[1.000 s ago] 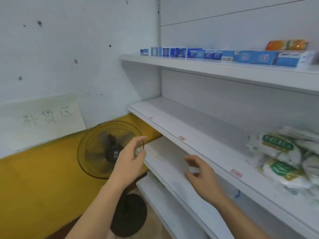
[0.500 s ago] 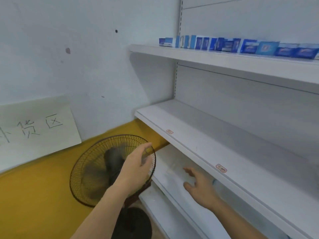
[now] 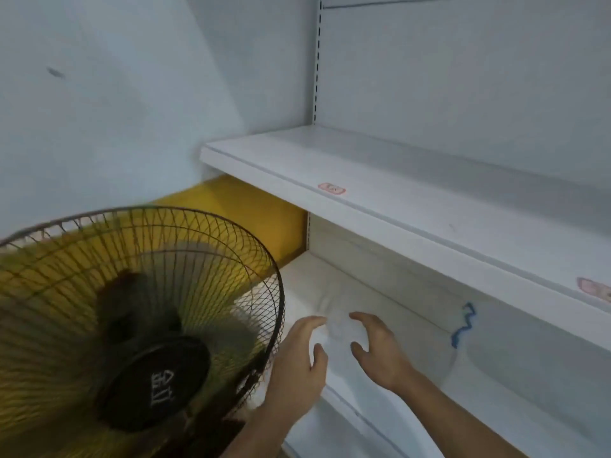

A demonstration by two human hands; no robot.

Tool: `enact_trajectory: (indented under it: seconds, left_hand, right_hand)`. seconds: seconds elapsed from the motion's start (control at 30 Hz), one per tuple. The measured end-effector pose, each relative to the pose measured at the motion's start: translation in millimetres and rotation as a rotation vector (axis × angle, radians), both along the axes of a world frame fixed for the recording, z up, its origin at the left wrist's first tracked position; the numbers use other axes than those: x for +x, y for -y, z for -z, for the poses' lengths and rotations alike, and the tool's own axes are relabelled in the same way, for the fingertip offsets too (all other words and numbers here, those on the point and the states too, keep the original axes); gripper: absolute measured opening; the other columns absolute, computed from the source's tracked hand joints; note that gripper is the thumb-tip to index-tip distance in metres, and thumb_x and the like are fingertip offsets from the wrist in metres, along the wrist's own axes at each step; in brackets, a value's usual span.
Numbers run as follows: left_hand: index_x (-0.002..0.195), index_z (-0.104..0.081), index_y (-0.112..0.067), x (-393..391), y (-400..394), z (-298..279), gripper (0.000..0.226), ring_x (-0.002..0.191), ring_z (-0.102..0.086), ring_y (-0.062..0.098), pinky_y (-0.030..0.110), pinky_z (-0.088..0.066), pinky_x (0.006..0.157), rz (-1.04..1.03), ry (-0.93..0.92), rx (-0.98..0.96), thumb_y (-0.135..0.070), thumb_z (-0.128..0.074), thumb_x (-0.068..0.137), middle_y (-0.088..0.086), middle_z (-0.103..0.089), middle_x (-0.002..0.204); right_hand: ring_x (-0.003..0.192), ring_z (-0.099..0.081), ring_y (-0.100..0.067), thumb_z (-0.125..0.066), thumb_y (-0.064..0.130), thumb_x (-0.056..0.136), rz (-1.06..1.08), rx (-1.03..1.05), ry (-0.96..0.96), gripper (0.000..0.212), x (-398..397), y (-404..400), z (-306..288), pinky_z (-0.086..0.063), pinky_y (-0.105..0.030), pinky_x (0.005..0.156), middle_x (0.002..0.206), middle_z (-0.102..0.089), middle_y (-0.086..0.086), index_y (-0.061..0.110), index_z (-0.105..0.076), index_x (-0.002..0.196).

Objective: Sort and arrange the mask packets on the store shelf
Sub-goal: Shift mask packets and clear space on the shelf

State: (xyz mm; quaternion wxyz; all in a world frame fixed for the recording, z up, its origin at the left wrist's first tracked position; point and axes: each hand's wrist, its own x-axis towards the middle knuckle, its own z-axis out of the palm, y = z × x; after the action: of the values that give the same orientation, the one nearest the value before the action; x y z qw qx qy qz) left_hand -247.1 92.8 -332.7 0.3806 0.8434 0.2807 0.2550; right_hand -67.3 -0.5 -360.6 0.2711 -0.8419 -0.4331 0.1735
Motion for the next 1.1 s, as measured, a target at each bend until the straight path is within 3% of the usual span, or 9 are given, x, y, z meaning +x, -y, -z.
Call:
enact_trajectory:
  seconds: [0.17,0.3,0.37,0.43,0.6,0.7,0.8,0.93,1.1]
  left_hand:
    - [0.145,-0.047,-0.022,71,-46,100,0.048,0.128,-0.046,0.004,-0.003,-0.023,0.099,-0.050,0.074,0.073,-0.010,-0.051,0.099,-0.015,-0.050,0.138]
    - [0.151,-0.036,-0.025,106,-80,175,0.052,0.138,-0.041,0.011,0.023,-0.035,0.113,-0.060,0.023,0.129,-0.017,-0.049,0.101,-0.009,-0.042,0.152]
    - [0.151,-0.037,-0.023,113,-89,205,0.051,0.137,-0.043,0.013,0.025,-0.035,0.112,-0.085,0.028,0.183,-0.019,-0.048,0.101,-0.005,-0.044,0.151]
    - [0.149,-0.041,-0.022,118,-91,223,0.046,0.131,-0.048,0.014,0.025,-0.038,0.106,-0.161,0.062,0.274,-0.021,-0.046,0.102,-0.003,-0.048,0.146]
    - [0.144,-0.047,-0.018,115,-93,223,0.040,0.126,-0.052,0.017,0.021,-0.038,0.100,-0.202,0.144,0.297,-0.020,-0.044,0.104,0.000,-0.053,0.139]
    - [0.147,-0.045,-0.019,115,-93,219,0.043,0.125,-0.053,0.015,0.019,-0.036,0.098,-0.234,0.106,0.292,-0.031,-0.042,0.106,0.000,-0.056,0.138]
    - [0.147,-0.045,-0.021,115,-92,218,0.047,0.113,-0.061,0.013,0.021,-0.042,0.090,-0.221,0.107,0.300,-0.039,-0.048,0.104,-0.001,-0.064,0.127]
    - [0.147,-0.045,-0.028,104,-94,213,0.056,0.090,-0.065,0.004,0.024,-0.054,0.084,-0.183,0.189,0.096,-0.016,-0.067,0.096,-0.004,-0.068,0.117]
    - [0.131,-0.052,-0.038,55,-96,227,0.049,0.075,-0.061,0.008,0.025,-0.054,0.066,-0.188,0.435,-0.105,-0.002,-0.056,0.098,-0.005,-0.060,0.096]
  right_hand:
    - [0.146,-0.034,-0.024,-0.061,0.036,0.098,0.039,0.040,0.113,0.064,38,-54,91,-0.031,-0.034,0.119,0.161,-0.034,-0.005,0.026,-0.033,0.155]
    - [0.155,-0.010,-0.032,-0.049,0.062,0.094,0.087,-0.061,0.201,0.077,46,-79,149,-0.024,-0.051,0.121,0.170,-0.002,-0.009,0.045,-0.010,0.158]
    - [0.154,-0.014,-0.032,-0.042,0.066,0.092,0.083,-0.060,0.283,0.077,46,-84,175,-0.019,-0.053,0.122,0.169,-0.007,-0.009,0.045,-0.009,0.158]
    - [0.148,-0.028,-0.029,-0.038,0.063,0.089,0.074,-0.040,0.372,0.070,51,-87,191,-0.023,-0.053,0.120,0.162,-0.031,-0.003,0.043,-0.024,0.155]
    - [0.103,-0.066,-0.014,-0.055,0.034,0.091,0.120,0.167,0.376,0.026,48,-81,187,-0.051,-0.034,0.097,0.108,-0.074,0.011,0.031,-0.076,0.107]
    - [0.078,-0.069,-0.009,-0.060,0.023,0.089,0.152,0.222,0.347,0.020,46,-77,187,-0.054,-0.022,0.074,0.084,-0.075,0.011,0.027,-0.079,0.085]
    - [0.057,-0.058,0.001,-0.065,0.020,0.089,0.192,0.341,0.231,0.022,43,-72,173,-0.038,-0.003,0.055,0.065,-0.068,0.013,0.022,-0.077,0.070]
    - [0.085,-0.065,-0.003,-0.070,0.021,0.092,0.064,0.410,0.205,0.011,25,-64,158,-0.044,-0.006,0.076,0.095,-0.077,0.012,0.021,-0.081,0.093]
    - [0.093,-0.062,-0.002,-0.067,0.015,0.090,0.048,0.516,0.116,0.018,-17,-57,164,-0.052,-0.018,0.083,0.106,-0.065,0.015,0.031,-0.073,0.097]
